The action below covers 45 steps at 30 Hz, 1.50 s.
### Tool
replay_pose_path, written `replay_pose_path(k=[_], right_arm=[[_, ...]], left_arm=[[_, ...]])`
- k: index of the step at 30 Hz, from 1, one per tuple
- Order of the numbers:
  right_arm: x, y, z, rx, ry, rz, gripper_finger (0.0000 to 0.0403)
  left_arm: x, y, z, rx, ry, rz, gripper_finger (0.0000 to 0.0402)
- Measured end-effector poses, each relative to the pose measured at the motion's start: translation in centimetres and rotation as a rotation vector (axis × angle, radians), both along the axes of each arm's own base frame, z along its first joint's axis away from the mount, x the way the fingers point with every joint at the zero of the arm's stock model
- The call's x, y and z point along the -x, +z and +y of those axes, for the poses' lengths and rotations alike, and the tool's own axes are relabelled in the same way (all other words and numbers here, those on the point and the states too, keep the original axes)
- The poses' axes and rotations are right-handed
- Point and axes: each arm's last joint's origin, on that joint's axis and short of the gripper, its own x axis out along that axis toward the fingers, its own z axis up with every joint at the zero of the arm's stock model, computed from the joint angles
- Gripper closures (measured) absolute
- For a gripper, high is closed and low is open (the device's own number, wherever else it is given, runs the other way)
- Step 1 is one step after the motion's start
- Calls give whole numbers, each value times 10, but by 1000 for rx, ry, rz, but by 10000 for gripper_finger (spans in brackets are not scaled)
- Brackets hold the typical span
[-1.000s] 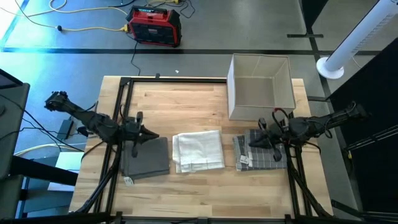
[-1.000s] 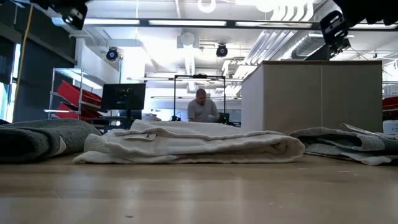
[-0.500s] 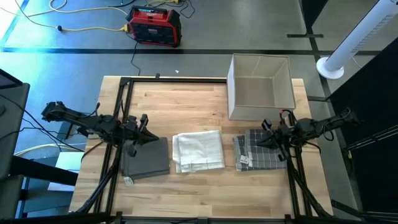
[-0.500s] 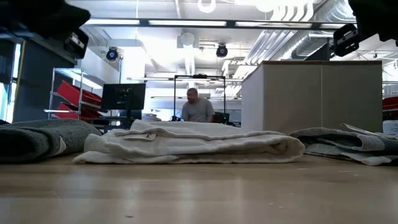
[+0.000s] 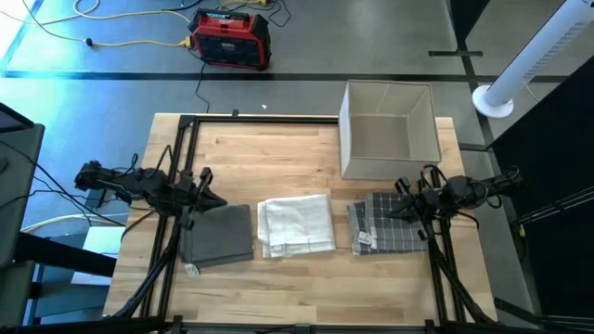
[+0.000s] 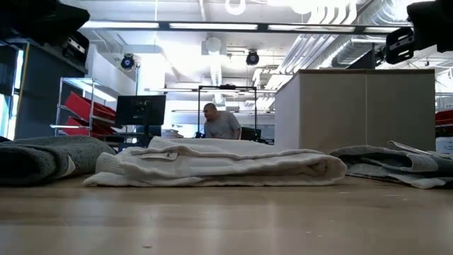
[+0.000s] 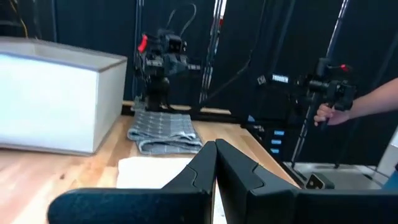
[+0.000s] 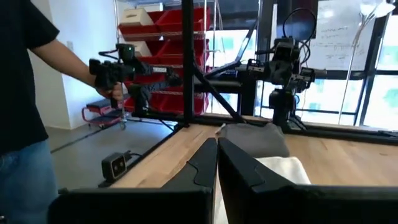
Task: Fold towel
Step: Return to Home Position
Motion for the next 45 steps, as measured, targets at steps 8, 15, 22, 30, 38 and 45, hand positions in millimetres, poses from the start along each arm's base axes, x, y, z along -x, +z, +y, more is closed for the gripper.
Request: replay_pose_path(k=[8, 15, 22, 30, 38, 45], right_arm=[[-3, -16, 1, -64, 8, 69, 402], [-4, -16, 1, -4, -7, 48, 402], [-4, -17, 1, 12, -10, 48, 402], [-4, -17, 1, -5, -11, 55, 402], [-4, -17, 1, -9, -11, 57, 402], [-4, -17, 1, -9, -11, 57, 403]], left_arm=[[-6, -27, -1, 50, 2, 9, 401], [-6, -29, -1, 24, 7, 28, 401], [-6, -29, -2, 25, -2, 29, 401], [-6, -29, -2, 27, 0, 30, 401], [-6, -29, -2, 27, 0, 30, 401], [-6, -29, -2, 26, 0, 30, 401]])
